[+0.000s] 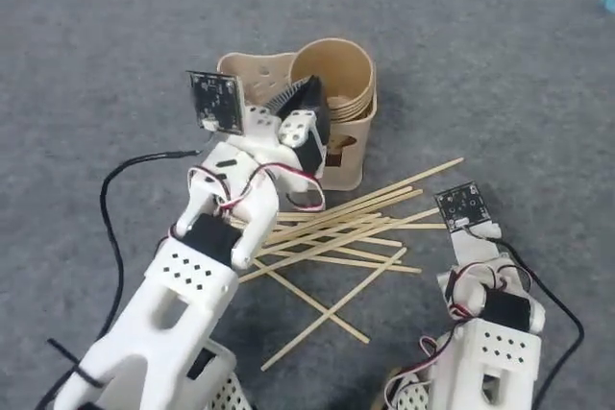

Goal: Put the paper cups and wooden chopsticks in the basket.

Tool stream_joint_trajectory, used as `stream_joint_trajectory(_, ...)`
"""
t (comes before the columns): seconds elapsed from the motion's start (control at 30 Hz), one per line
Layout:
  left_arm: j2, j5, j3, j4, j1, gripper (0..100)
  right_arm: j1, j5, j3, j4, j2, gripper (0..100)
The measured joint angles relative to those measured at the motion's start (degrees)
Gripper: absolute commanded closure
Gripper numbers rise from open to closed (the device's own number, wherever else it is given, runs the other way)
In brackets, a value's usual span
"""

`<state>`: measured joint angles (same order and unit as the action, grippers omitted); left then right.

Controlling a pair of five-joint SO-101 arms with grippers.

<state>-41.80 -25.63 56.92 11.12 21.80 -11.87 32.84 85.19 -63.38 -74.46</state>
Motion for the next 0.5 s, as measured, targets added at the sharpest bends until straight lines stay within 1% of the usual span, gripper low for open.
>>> stream_joint_trajectory(0.17, -0.44, 0.0, 0.44, -0.26, 0.0, 99, 0.0, 0.0, 0.0, 0.0, 0.0, 99.1)
stream_joint_trajectory(0.23, -1.85, 0.0, 0.0, 0.09, -1.58, 99, 0.0, 0.0, 0.0, 0.0, 0.0, 99.1)
stream_joint_trajectory(0.37, -8.7, -0.26, -2.29, 0.79, -7.82, 99, 0.0, 0.0, 0.0, 0.0, 0.0, 99.1)
stream_joint_trajectory(0.43, -14.24, -0.26, -4.22, 3.69, -12.22, 99, 0.0, 0.0, 0.0, 0.0, 0.0, 99.1)
stream_joint_trajectory(0.5, -20.4, -0.26, -5.71, 8.35, -16.62, 99, 0.0, 0.0, 0.0, 0.0, 0.0, 99.1)
